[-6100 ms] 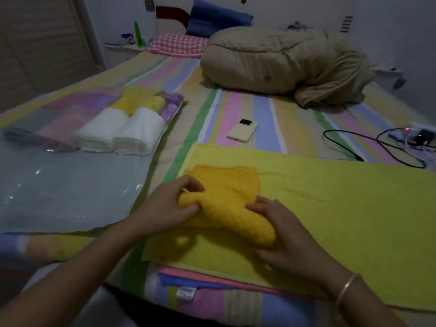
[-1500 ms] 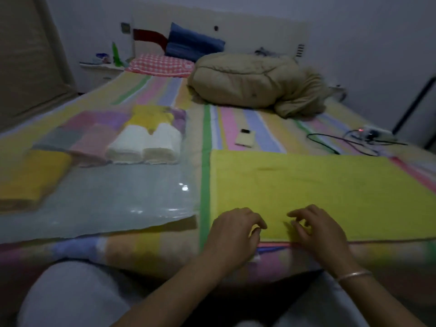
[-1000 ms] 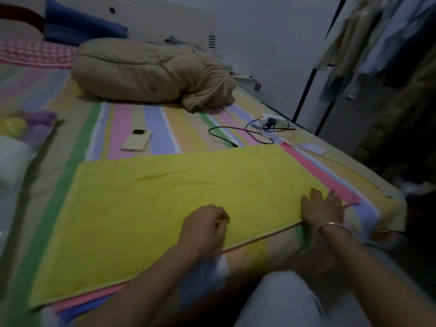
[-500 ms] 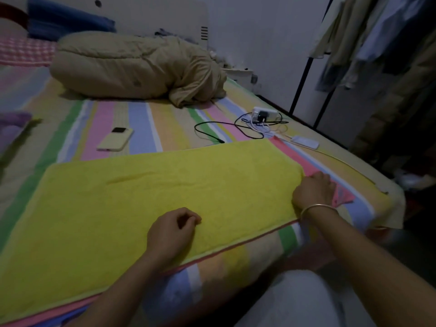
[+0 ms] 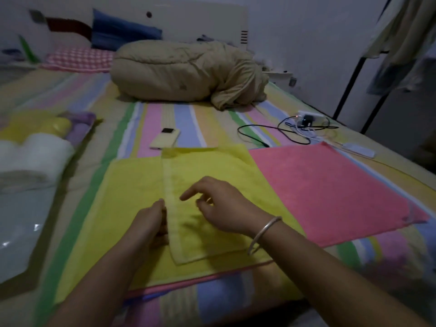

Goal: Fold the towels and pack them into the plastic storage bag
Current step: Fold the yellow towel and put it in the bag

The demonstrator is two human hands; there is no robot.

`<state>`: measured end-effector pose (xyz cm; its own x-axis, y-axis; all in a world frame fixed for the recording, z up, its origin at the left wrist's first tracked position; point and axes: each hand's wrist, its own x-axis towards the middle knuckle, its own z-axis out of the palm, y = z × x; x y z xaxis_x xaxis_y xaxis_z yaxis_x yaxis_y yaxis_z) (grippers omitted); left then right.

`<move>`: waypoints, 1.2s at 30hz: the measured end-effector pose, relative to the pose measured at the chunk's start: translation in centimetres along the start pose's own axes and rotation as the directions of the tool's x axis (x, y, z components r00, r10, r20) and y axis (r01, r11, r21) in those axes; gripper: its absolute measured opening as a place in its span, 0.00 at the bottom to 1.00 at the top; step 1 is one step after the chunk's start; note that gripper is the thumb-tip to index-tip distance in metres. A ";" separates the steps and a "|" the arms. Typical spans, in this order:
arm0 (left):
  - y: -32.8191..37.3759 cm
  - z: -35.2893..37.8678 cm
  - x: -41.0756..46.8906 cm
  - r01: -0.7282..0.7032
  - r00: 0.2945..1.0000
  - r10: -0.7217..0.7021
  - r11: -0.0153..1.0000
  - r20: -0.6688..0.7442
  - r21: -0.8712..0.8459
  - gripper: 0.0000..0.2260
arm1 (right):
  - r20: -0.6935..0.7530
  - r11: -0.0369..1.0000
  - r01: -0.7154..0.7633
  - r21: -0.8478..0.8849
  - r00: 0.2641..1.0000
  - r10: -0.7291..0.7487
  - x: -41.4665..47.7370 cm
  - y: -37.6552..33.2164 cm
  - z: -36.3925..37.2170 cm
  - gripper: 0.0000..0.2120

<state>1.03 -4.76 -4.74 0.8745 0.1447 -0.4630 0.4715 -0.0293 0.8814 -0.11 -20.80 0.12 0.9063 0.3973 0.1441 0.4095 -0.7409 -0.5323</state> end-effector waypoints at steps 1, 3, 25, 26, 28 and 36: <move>-0.1 -0.3 0.0 0.016 1.000 -0.015 1.000 0.016 -0.014 0.17 | -0.019 0.999 -0.037 -0.002 0.999 0.037 0.5 0.7 0.0 0.17; -0.5 -0.4 0.5 0.020 1.000 -0.020 1.000 0.023 0.001 0.17 | -0.052 0.993 -0.119 -0.017 0.992 0.117 1.8 2.5 0.0 0.17; -3.3 -1.1 0.9 -0.127 0.982 0.124 0.992 0.144 0.014 0.20 | -0.063 0.813 -0.224 -0.537 0.972 0.226 26.5 8.3 6.1 0.12; -3.5 -1.0 0.7 -0.182 0.977 0.176 0.982 0.120 0.040 0.24 | -0.094 0.818 -0.234 -0.526 0.972 0.217 26.3 8.2 6.0 0.11; -3.7 -1.0 0.0 -0.286 0.956 0.278 0.955 0.096 0.079 0.30 | -0.163 0.835 -0.254 -0.488 0.966 0.199 25.6 7.8 5.6 0.11; -1.8 -6.5 -1.7 -0.423 0.905 0.425 0.889 0.032 0.175 0.17 | -0.236 0.952 -0.289 -0.103 0.937 0.259 26.2 3.8 5.1 0.08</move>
<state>-2.07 1.44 -4.95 0.9951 0.0870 -0.0477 0.0690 -0.2602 0.9631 24.69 -10.43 -2.36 0.9795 0.0524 0.1945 0.1386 -0.8759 -0.4621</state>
